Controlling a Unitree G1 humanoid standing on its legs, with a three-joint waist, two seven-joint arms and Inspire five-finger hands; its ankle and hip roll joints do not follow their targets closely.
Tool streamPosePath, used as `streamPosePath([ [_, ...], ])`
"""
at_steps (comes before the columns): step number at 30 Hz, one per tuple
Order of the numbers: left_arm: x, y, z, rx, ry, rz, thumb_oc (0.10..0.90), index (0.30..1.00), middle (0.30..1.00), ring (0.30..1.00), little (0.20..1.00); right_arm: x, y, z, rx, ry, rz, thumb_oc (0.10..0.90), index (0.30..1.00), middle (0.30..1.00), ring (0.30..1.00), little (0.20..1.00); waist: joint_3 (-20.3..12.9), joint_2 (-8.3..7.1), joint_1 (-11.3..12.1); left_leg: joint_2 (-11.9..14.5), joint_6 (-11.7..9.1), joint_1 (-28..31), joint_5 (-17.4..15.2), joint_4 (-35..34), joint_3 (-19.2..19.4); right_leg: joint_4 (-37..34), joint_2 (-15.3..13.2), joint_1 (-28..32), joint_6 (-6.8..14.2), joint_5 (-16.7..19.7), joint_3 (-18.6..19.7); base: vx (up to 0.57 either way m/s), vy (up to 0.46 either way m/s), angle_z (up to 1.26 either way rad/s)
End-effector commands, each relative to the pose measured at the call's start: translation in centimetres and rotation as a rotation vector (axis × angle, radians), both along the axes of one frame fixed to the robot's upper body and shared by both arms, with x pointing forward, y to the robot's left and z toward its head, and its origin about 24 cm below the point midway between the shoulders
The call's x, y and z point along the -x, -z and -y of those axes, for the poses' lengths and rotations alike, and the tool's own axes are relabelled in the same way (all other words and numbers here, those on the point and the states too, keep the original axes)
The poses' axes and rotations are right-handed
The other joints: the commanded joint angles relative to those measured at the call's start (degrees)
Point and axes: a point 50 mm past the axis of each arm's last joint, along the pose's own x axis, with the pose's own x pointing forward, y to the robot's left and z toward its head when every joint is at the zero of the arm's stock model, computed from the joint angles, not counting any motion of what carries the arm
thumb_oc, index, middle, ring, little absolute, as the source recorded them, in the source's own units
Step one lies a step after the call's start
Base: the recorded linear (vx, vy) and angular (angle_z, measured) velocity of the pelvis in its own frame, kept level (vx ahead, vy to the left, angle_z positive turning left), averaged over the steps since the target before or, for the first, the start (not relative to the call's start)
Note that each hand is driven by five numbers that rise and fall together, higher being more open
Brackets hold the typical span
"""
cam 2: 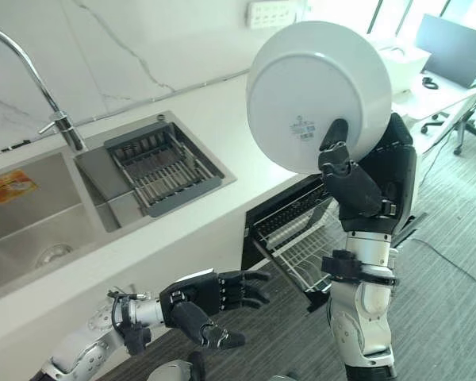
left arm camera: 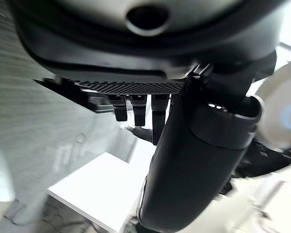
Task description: Place the dishes in the dishwasher.
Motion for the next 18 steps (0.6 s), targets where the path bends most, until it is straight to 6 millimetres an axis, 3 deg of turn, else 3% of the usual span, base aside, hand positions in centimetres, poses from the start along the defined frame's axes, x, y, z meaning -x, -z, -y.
streamPosePath([
  [1, -0.4, -2.8, 1.8, 0.108, -0.011, 0.165, 0.8, 0.9, 0.9, 0.9, 0.9, 1.6, -4.8, 0.3, 0.027, -0.012, 0.283, 0.4, 0.3, 0.3, 0.3, 0.3, -4.6, 1.18, 0.0, 0.4, 0.7, 8.0, -10.7, -2.1, -0.2, 2.2, 1.0, -4.7, -0.5, 1.1, -1.6, 0.01, -0.312, -0.11],
  [7, -0.1, 2.3, -0.5, -0.091, -0.282, 0.056, 0.8, 0.9, 0.9, 0.9, 0.9, 0.7, -4.0, 0.8, 0.087, 0.001, 0.195, 0.4, 0.3, 0.3, 0.3, 0.3, -4.3, 1.2, -0.4, 5.5, -2.8, 7.2, -6.9, -2.1, 0.3, 2.2, 5.5, -4.5, -3.6, -1.7, -3.3, 0.01, -0.367, -0.25],
  [9, 0.8, 5.5, -2.8, -0.207, -0.444, -0.004, 0.8, 0.9, 0.9, 0.9, 0.9, 0.4, -3.6, 1.5, 0.075, 0.009, 0.148, 0.4, 0.3, 0.3, 0.3, 0.3, -3.8, 1.36, -0.1, 6.1, -3.8, 7.1, -5.4, -2.1, -0.3, 2.2, 7.2, -4.4, -4.9, -2.4, -3.6, 0.02, -0.381, 0.02],
  [12, 2.0, 8.2, -5.2, -0.288, -0.601, -0.096, 0.8, 0.9, 0.9, 0.9, 0.9, 0.3, -2.5, 2.4, 0.034, 0.008, 0.09, 0.4, 0.3, 0.3, 0.3, 0.3, -3.4, 0.55, -0.3, 5.5, -3.8, 8.2, -3.7, -2.1, 2.2, 2.2, 7.1, -4.1, -6.1, -2.8, -4.0, 0.05, -0.255, 0.16],
  [13, 3.5, 10.6, -6.9, -0.336, -0.725, -0.211, 0.8, 0.9, 0.9, 0.9, 0.9, 0.1, -1.5, 2.8, 0.022, 0.024, 0.031, 0.4, 0.3, 0.3, 0.3, 0.3, -3.1, -0.11, -0.3, 3.5, -3.3, 9.0, -3.5, -2.1, 3.8, 2.2, 6.4, -3.9, -6.5, -3.0, -4.3, 0.07, -0.155, 0.29],
  [15, 5.4, 12.7, -8.4, -0.398, -0.843, -0.324, 0.8, 0.9, 0.9, 0.9, 0.9, -0.1, -0.4, 2.8, 0.015, 0.041, -0.028, 0.4, 0.3, 0.3, 0.3, 0.3, -3.1, 0.64, -0.1, 1.6, -2.4, 7.7, -4.9, -2.1, 2.1, 2.2, 7.4, -3.9, -6.3, -3.0, -3.4, 0.1, -0.004, 0.34],
  [16, 8.0, 14.9, -9.5, -0.462, -0.942, -0.436, 0.8, 0.9, 0.9, 0.9, 0.9, -0.3, 0.6, 2.7, -0.008, 0.066, -0.071, 0.4, 0.3, 0.3, 0.3, 0.3, -3.2, 1.98, 0.3, 0.7, -2.7, 5.2, -4.7, -2.1, -1.2, 2.2, 9.2, -3.9, -6.1, -3.4, -2.0, 0.12, 0.079, 0.21],
  [18, 9.3, 16.0, -9.9, -0.5, -1.0, -0.513, 0.8, 0.9, 0.9, 0.9, 0.9, -0.3, 1.0, 3.0, -0.033, 0.118, -0.093, 0.4, 0.3, 0.3, 0.3, 0.3, -3.6, 2.45, 0.6, 0.8, -3.2, 3.3, -3.7, -2.1, -2.4, 2.2, 9.8, -4.0, -6.0, -3.6, -1.7, 0.1, 0.06, -0.09],
])
